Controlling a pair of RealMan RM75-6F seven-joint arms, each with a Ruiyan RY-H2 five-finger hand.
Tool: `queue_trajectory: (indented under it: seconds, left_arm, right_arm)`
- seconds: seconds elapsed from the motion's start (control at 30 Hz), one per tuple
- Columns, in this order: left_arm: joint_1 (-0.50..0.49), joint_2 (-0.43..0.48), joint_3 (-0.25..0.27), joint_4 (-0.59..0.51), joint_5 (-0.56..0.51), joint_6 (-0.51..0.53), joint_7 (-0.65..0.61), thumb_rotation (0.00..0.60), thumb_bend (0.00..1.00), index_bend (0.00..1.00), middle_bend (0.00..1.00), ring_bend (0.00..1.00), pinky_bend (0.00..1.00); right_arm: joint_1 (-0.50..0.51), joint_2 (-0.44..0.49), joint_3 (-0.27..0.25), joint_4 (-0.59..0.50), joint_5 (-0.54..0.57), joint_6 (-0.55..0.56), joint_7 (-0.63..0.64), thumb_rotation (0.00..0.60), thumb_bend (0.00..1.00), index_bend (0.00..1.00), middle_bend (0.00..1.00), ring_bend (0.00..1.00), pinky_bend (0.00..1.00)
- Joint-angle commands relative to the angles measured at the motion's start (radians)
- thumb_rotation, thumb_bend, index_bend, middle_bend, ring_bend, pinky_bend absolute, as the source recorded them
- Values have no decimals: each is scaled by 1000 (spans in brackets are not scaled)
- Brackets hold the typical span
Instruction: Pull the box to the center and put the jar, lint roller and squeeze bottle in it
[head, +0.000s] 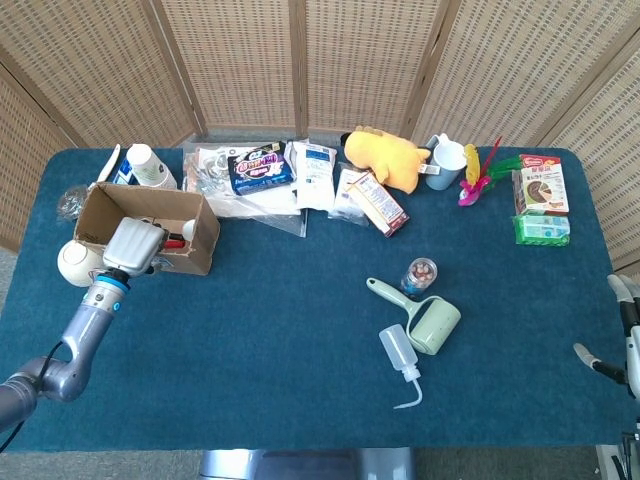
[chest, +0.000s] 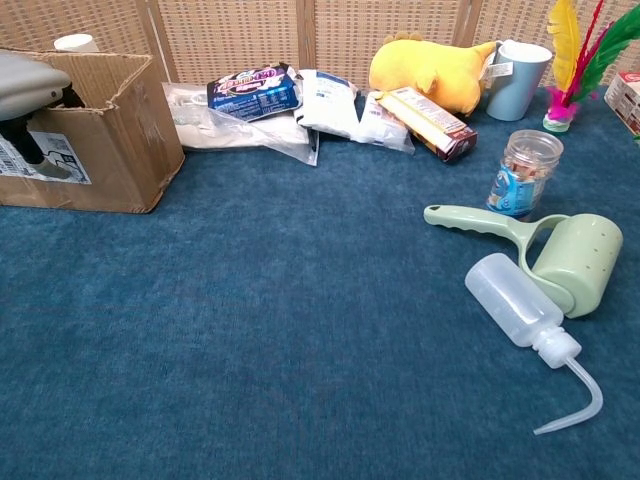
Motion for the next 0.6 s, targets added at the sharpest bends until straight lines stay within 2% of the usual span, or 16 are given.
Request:
queue_trajectory:
  seconds: [0.03, 0.27, 0.6]
  left_arm:
    - [-5, -27, 3, 16, 11, 35, 16, 600, 68, 730, 700, 659, 855]
    - [-4, -33, -2, 1, 61, 124, 9, 600, 69, 731, 702, 662, 857]
    - [-15, 28, -29, -176, 82, 181, 48, 600, 69, 732, 702, 662, 857]
  right_arm:
    - [0, 0, 0, 1, 1, 0, 3, 600, 0, 15, 0, 0, 0]
    - [0, 0, -1, 1, -1, -2, 6, 600, 0, 25, 0, 0, 0]
    - [-3, 5, -2, -3, -5, 2, 17, 600, 0, 27, 0, 0, 0]
